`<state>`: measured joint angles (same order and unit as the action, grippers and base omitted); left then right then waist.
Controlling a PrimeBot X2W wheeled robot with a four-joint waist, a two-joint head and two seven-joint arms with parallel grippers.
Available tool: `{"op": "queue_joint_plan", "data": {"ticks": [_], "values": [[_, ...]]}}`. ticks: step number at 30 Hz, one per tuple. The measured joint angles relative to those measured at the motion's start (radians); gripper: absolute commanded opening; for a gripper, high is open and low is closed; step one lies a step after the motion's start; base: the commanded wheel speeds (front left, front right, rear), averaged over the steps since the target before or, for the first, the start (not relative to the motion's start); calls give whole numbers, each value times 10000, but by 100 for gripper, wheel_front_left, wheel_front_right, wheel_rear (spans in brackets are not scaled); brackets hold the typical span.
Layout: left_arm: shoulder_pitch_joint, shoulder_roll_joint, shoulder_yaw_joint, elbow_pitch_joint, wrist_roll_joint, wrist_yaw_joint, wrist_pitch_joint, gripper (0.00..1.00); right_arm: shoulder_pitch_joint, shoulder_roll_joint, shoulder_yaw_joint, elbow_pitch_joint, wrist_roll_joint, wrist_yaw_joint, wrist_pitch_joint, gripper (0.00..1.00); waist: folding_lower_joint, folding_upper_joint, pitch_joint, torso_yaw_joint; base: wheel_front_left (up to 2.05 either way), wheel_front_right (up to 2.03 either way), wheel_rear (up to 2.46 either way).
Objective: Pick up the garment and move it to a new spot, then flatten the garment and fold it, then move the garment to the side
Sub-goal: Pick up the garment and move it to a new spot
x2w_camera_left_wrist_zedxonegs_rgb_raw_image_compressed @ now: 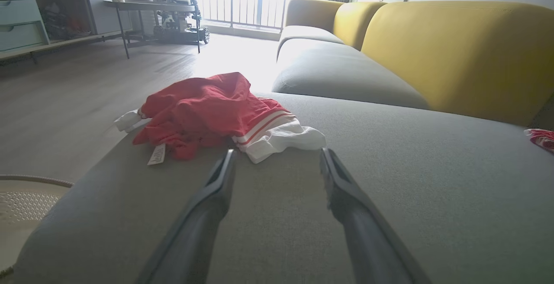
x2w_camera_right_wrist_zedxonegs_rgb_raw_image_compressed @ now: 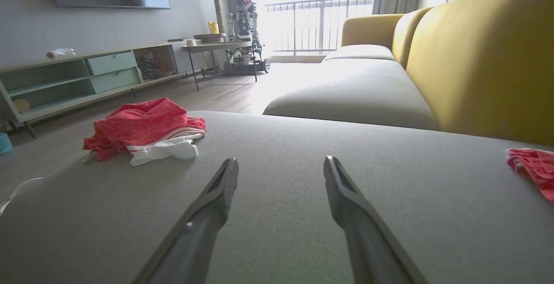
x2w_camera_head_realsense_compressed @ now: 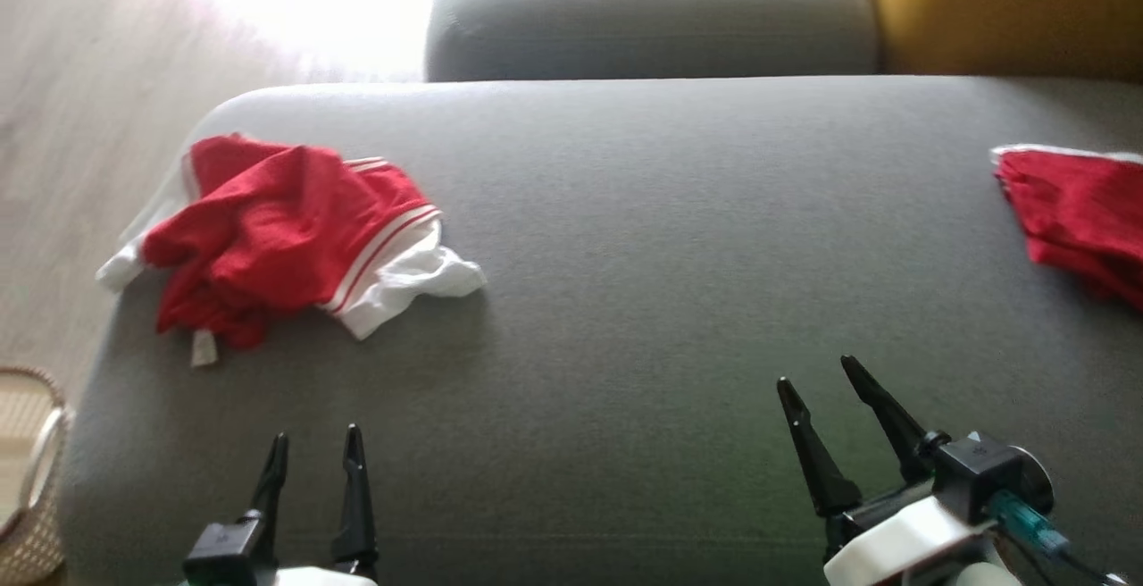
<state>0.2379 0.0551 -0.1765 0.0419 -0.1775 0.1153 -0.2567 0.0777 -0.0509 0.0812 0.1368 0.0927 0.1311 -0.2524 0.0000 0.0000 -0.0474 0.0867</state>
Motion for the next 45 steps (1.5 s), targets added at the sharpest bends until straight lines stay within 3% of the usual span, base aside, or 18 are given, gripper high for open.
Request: {"op": "queue_joint_plan", "data": {"ticks": [14,21,27,32,40,45], "values": [[15,6,12,-4,-25,88,0,100,392,8,251,-73,431,0,0,100,1,0,28,2161,0,0,0],[44,6,50,-2,-10,77,0,100,397,10,263,-67,493,0,0,100,1,0,-77,2752,0,0,0],[51,6,213,-38,0,65,0,100,399,12,188,-19,491,0,0,100,1,0,-77,2797,0,0,0],[-192,0,479,-38,0,-372,0,100,477,15,35,27,470,0,0,100,0,0,78,2728,0,0,0],[-2809,-2,1104,29,-31,-1139,0,100,338,44,-117,12,-125,0,0,100,1,0,974,2375,0,0,0],[-4659,130,1220,1183,-320,-1553,431,100,-123,44,-228,-29,-412,0,0,100,2,0,1703,2088,0,0,0]]}}
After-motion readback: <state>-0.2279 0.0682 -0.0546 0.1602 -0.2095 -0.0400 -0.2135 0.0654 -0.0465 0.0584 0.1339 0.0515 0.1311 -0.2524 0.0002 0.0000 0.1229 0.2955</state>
